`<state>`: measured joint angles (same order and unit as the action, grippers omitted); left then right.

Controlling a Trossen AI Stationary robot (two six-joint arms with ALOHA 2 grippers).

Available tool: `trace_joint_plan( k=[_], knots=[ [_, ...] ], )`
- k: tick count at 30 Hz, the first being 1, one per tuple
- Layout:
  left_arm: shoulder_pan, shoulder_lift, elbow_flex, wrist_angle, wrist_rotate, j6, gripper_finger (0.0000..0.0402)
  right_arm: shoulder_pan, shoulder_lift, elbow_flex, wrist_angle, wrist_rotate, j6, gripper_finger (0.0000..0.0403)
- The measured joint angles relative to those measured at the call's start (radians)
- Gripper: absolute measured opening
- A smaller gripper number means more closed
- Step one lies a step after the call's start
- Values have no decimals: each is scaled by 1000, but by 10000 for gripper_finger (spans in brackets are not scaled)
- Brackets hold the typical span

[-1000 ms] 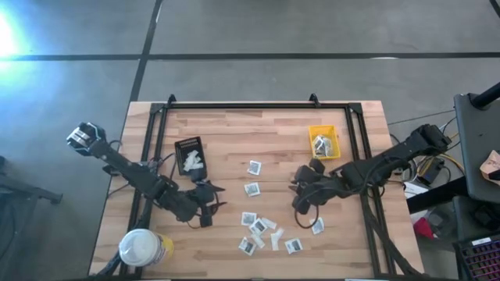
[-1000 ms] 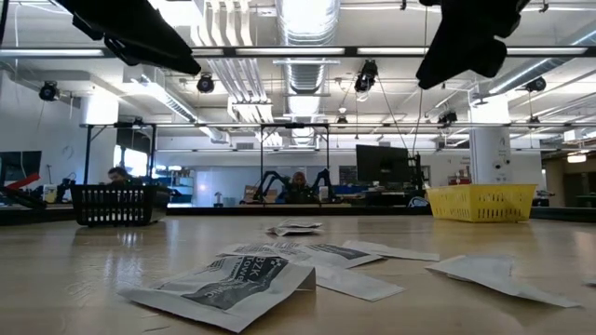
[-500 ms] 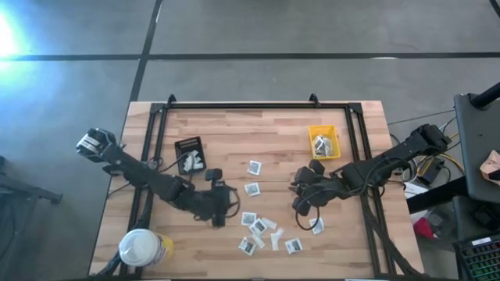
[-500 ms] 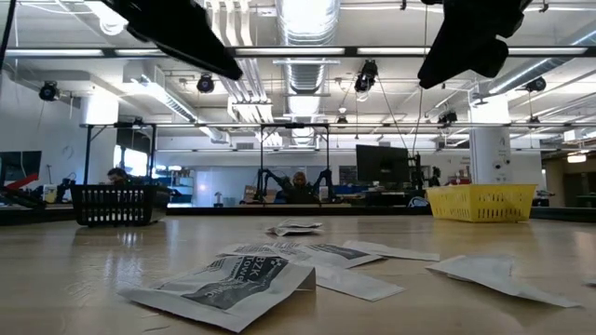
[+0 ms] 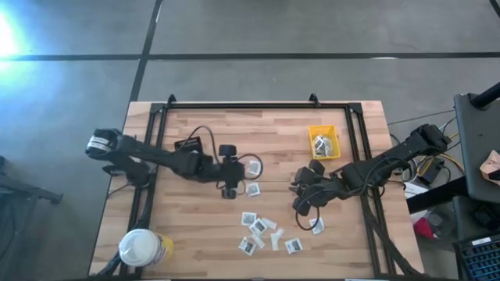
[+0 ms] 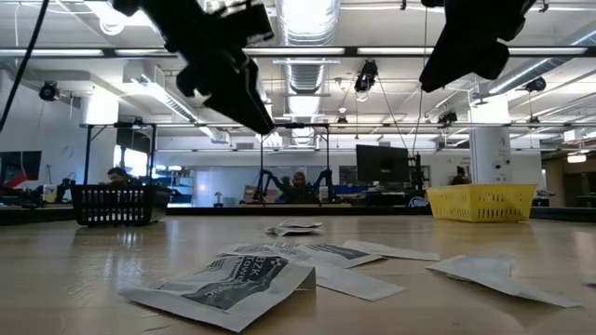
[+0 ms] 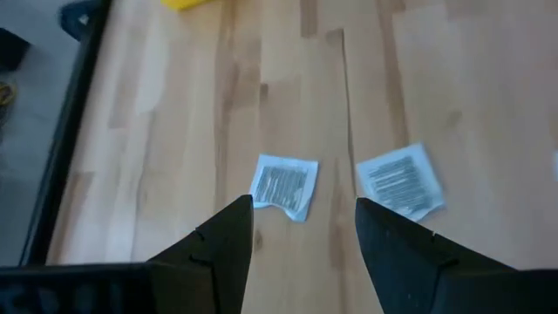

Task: Pick & Place First Aid Supplies
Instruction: Put the black pad into the yellow bin

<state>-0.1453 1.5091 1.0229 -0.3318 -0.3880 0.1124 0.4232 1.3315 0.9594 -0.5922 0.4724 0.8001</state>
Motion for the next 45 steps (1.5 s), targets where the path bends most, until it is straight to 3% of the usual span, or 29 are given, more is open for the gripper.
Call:
trace_joint_plan(
  k=[8,13,18,33,45],
  knots=[
    [88,69,82,-85,96,79,197,0,0,-14,0,0,2,63],
    [116,85,149,-154,111,126,197,0,0,-15,1,0,1,67],
    [142,113,156,-151,196,134,197,0,0,-15,0,0,2,75],
    [118,317,224,-147,188,151,197,0,0,-26,-1,1,-19,65],
    [170,407,262,-149,186,200,197,0,0,-27,0,1,-18,77]
  ],
)
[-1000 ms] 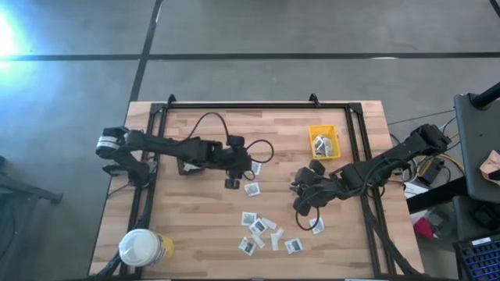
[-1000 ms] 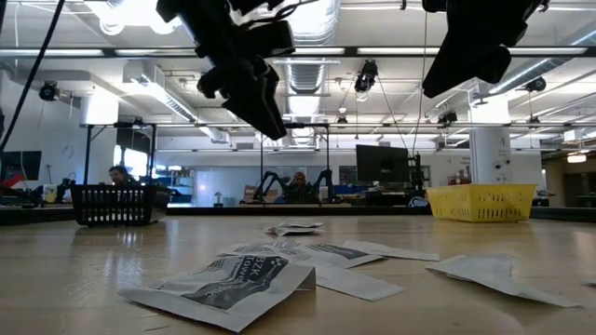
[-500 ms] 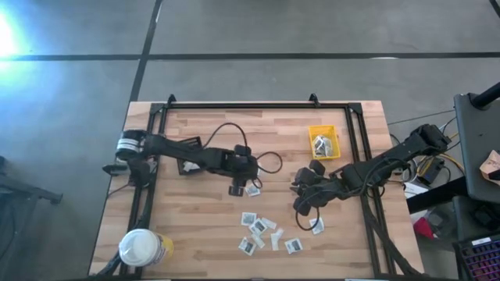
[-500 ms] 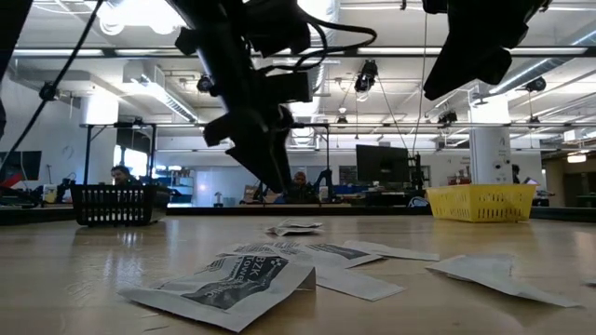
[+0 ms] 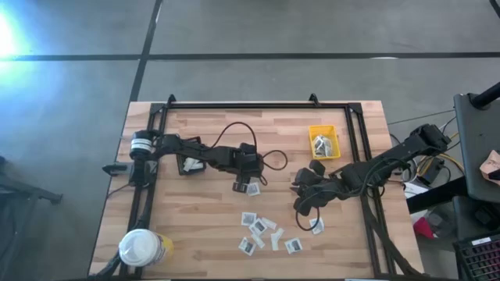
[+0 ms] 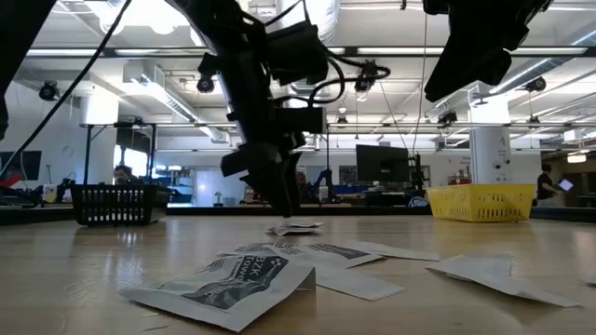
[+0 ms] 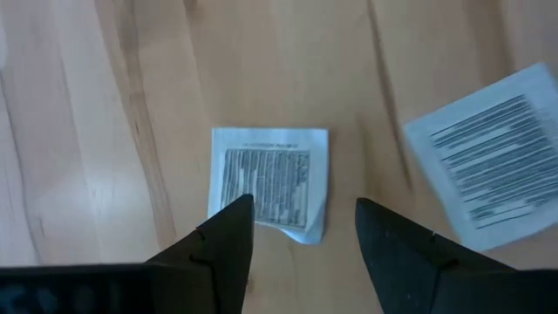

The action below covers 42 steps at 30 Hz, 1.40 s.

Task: Pick & Place First Aid Supplies
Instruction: Put the black pad into the yellow bin

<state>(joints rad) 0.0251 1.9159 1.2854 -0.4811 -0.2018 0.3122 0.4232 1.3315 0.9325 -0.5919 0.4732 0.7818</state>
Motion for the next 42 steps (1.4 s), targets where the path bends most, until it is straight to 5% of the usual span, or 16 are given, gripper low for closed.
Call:
trace_joint_plan(
  k=[13,23,42],
  knots=[
    [60,15,-39,17,133,3,197,0,0,-2,4,0,3,64],
    [61,14,-47,16,140,-49,193,0,0,-2,5,0,3,66],
    [46,14,-49,-8,136,-58,30,0,0,-2,7,0,3,60]
  ],
)
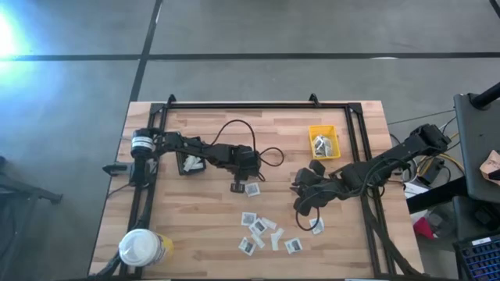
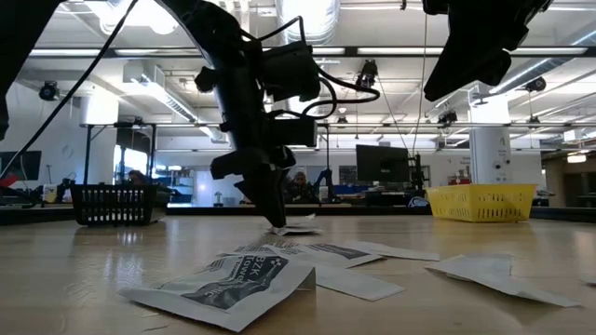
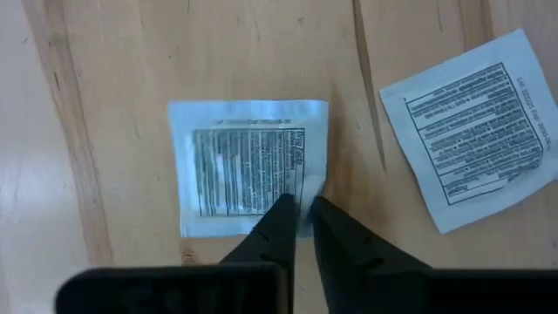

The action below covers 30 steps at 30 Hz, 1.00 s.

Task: Pick & Place First Aid Supplies
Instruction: Put the black pad into the yellow bin

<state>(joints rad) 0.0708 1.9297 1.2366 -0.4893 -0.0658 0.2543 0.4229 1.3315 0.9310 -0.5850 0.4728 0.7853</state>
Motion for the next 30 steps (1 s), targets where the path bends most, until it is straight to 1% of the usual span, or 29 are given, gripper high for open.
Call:
trace_joint_plan(
  k=[6,10,14,20,25,30],
  knots=[
    [0,0,0,-2,-6,0,3,0,0,0,0,0,0,61],
    [-6,-3,0,-13,-15,-2,1,0,0,0,1,0,18,65],
    [-14,-22,-4,-63,-18,-5,0,0,0,0,0,-1,22,69],
    [-28,-100,-6,-136,-15,-32,0,0,0,-2,0,0,23,73],
    [-47,-184,-18,-163,-86,-48,0,0,0,-2,1,0,23,67],
    [-59,-288,-18,-278,-198,-103,0,0,0,-4,0,0,23,59]
  ],
)
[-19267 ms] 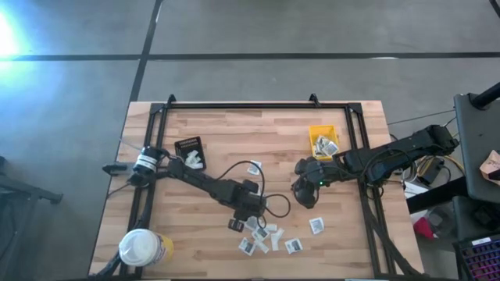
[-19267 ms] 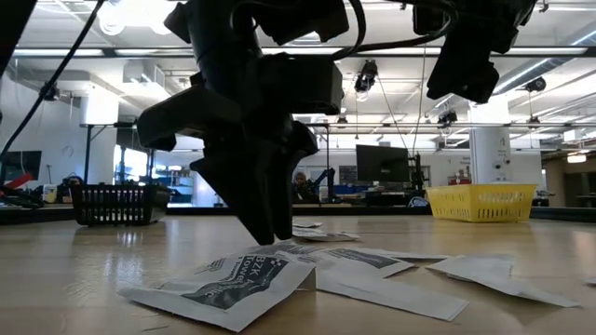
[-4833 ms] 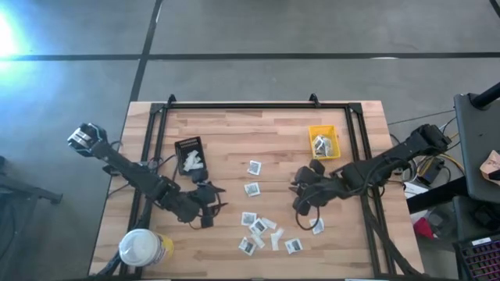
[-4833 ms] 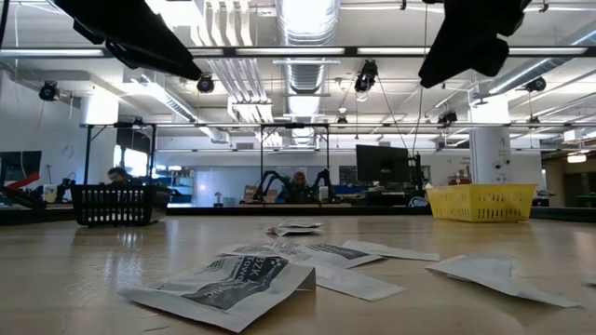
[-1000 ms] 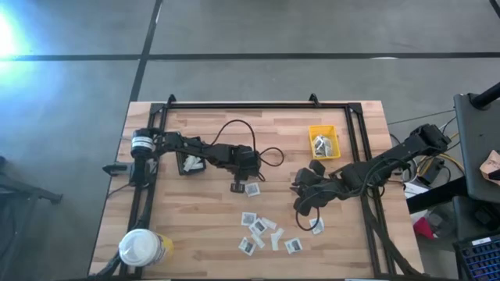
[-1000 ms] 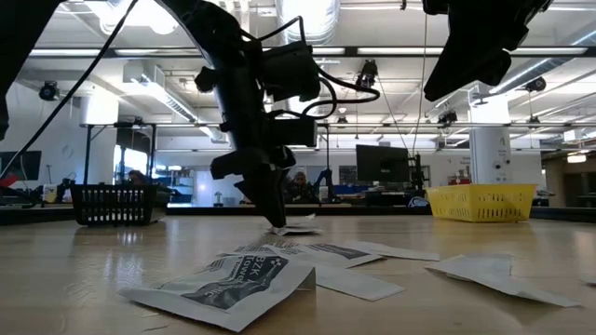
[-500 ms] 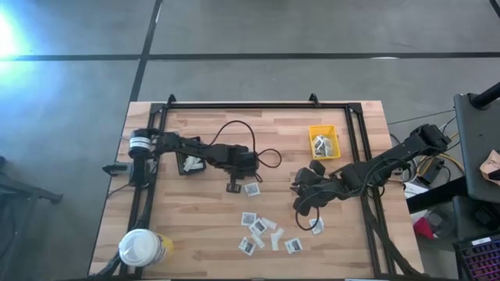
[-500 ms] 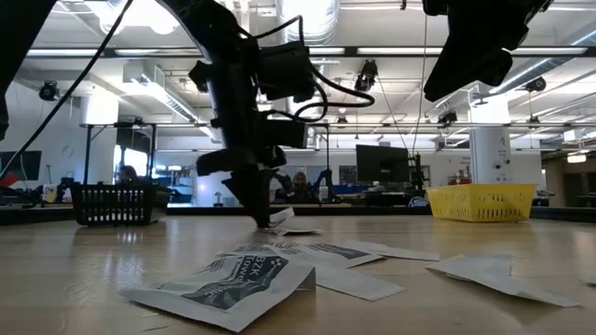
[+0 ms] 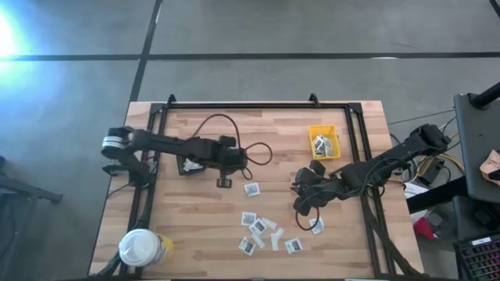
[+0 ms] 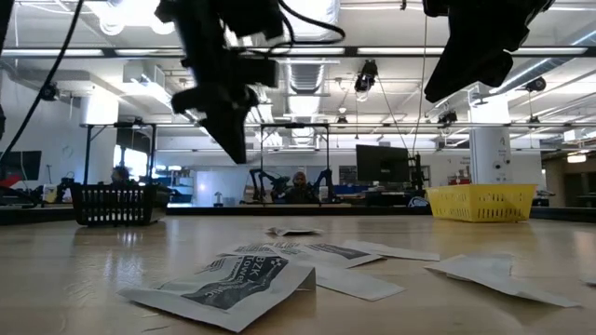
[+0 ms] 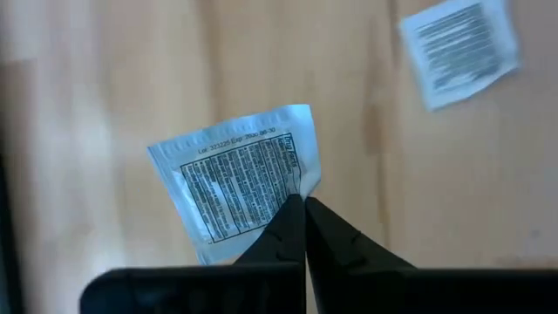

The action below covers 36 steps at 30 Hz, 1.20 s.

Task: Pick & Place First Aid Supplies
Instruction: Put the black pad into the yellow bin

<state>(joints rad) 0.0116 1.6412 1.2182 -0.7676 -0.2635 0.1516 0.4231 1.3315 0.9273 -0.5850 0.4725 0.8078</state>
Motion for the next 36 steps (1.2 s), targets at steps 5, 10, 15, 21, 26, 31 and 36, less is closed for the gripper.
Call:
trace_joint_plan(
  k=[5,10,15,21,26,31,36],
  knots=[
    [-10,-112,0,-129,-107,-82,0,0,0,0,0,0,0,62],
    [-24,-232,-53,-150,-167,-138,0,0,0,0,0,0,0,68],
    [-42,-339,-141,-78,-182,-179,0,0,0,0,0,2,-3,73],
    [-94,-387,-246,123,-182,-130,0,-1,0,-1,5,89,-4,74],
    [-148,-366,-307,290,-180,-87,0,-5,0,-1,31,112,-106,69],
    [-197,-327,-341,454,-181,-62,0,-27,0,-1,97,115,-140,81],
    [-254,-267,-350,604,-181,-1,0,-56,0,-1,197,115,-211,105]
  ],
)
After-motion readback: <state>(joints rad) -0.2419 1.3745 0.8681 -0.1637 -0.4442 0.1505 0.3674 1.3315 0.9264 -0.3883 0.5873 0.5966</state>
